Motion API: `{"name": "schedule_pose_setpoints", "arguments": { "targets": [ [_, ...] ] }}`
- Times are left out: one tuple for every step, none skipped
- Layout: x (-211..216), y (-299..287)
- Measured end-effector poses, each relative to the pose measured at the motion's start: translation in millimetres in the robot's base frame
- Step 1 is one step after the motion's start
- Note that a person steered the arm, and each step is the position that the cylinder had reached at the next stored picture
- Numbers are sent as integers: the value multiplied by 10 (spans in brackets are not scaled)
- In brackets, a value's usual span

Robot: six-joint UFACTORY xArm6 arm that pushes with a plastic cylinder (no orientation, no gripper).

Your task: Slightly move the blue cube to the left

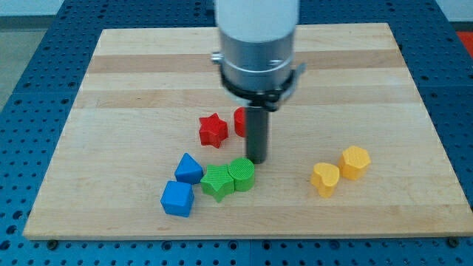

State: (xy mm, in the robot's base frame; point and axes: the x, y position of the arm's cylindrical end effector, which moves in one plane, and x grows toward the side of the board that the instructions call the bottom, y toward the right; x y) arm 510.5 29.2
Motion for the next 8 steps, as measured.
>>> {"name": "schedule_pose_setpoints", "arguments": {
  "targets": [
    [0,390],
    [71,380],
    [288,343],
    [429,192],
    [575,-141],
    [746,-589],
    [905,-1059],
    [974,-1420]
  ]
}}
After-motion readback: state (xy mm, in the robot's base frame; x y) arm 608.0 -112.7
